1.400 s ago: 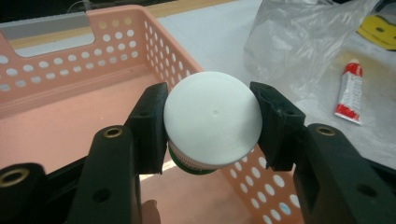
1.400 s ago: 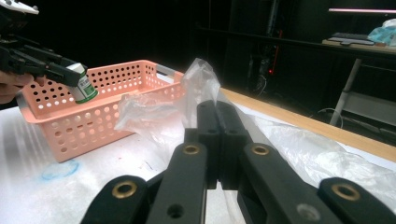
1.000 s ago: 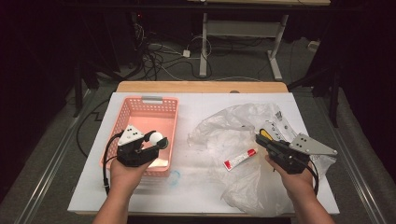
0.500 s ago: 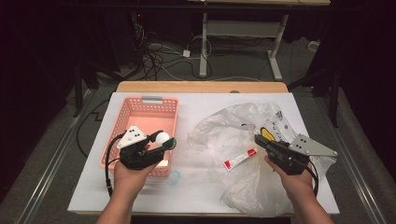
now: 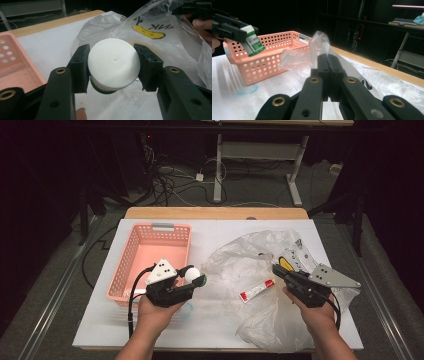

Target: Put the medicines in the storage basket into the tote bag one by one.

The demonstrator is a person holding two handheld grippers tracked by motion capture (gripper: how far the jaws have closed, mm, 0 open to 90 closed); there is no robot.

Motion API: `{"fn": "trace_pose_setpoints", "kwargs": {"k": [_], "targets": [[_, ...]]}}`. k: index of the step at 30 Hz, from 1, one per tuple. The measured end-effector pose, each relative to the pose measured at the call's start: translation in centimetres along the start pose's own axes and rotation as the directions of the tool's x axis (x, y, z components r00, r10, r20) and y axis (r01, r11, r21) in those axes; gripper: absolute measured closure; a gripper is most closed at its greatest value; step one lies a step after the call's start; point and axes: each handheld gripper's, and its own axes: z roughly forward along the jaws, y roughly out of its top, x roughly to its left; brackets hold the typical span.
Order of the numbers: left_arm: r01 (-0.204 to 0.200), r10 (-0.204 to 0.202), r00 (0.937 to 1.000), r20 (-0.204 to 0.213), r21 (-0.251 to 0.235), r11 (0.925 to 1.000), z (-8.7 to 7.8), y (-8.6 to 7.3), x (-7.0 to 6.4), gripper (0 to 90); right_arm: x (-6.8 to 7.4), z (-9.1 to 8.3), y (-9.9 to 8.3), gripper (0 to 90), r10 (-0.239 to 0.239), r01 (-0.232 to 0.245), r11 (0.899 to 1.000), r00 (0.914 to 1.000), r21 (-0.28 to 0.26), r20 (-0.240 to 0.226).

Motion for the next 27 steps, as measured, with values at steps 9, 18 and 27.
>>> {"fn": "trace_pose_setpoints", "kwargs": {"k": [9, 18, 27], "targets": [[-0.04, 0.038, 0.9988, 0.03, 0.048, 0.9981, 2.4, -0.5, -1.2, 48.6, -0.2, -0.2, 0.1, 90.0, 0.0, 0.0, 1.0, 1.0, -0.006, 0.004], [-0.075, 0.071, 0.9963, 0.049, 0.09, 0.9931, 4.8, -0.8, -2.5, 48.5, 0.0, -0.1, 0.2, 90.0, -0.001, 0.001, 1.0, 1.0, -0.01, -0.008], [-0.102, 0.095, 0.9938, 0.058, 0.121, 0.9874, 7.1, -0.8, -3.0, 48.5, 0.0, 0.1, 0.2, 90.0, 0.003, -0.003, 1.0, 0.9999, -0.009, -0.01]]}}
